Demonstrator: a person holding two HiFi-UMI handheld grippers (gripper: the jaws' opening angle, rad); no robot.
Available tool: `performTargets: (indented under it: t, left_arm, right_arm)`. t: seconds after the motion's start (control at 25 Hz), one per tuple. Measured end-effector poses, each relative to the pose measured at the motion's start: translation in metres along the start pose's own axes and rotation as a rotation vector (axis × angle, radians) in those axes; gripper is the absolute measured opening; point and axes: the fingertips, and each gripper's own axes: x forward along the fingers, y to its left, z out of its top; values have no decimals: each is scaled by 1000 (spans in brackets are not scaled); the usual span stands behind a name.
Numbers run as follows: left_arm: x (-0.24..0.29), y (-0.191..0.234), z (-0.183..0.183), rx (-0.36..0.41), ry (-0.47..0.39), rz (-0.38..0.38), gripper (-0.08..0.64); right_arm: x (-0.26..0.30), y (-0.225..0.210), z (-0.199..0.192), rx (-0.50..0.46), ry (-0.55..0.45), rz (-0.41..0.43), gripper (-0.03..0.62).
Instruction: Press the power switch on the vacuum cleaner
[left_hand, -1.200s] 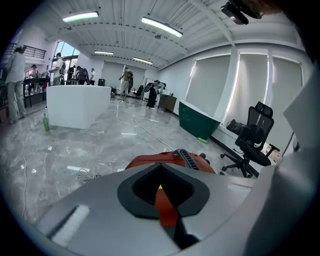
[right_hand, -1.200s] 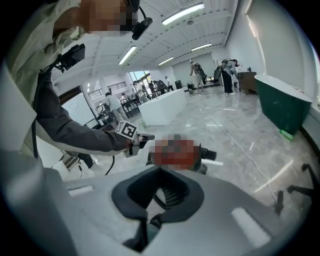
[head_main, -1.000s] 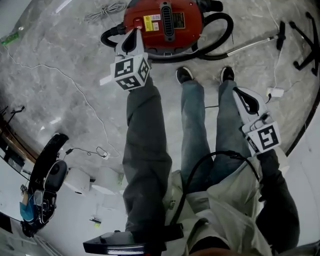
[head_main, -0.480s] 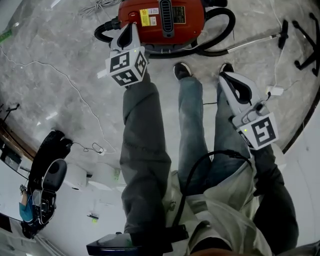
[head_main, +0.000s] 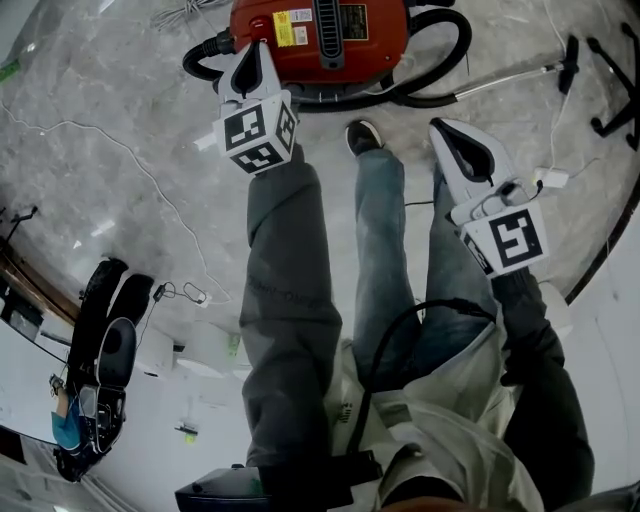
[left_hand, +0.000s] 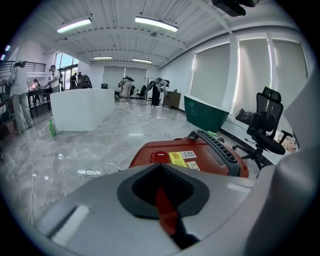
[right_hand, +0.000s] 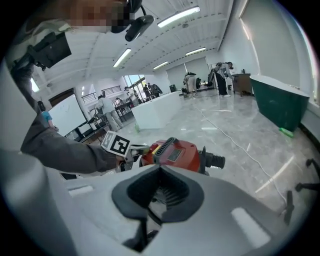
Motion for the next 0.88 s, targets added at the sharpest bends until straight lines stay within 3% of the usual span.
performTargets:
  t: [0.12,0.24,0.52,0.88]
  left_arm:
    - [-1,-3,4,81,3,-29,3]
    - [4,-9,20,160,-46,-50,3]
    - [17,-5,22,122,-40,-37,3]
    - [17,-4,23,69,-64,-8,3]
  right_arm:
    - [10,-1,-1,20,-7,5,2]
    - [14,0,-6,19,2,14,2]
    - [3,-2,-27,15,50,7,2]
    - [16,-8,-3,-18,-5,-10,2]
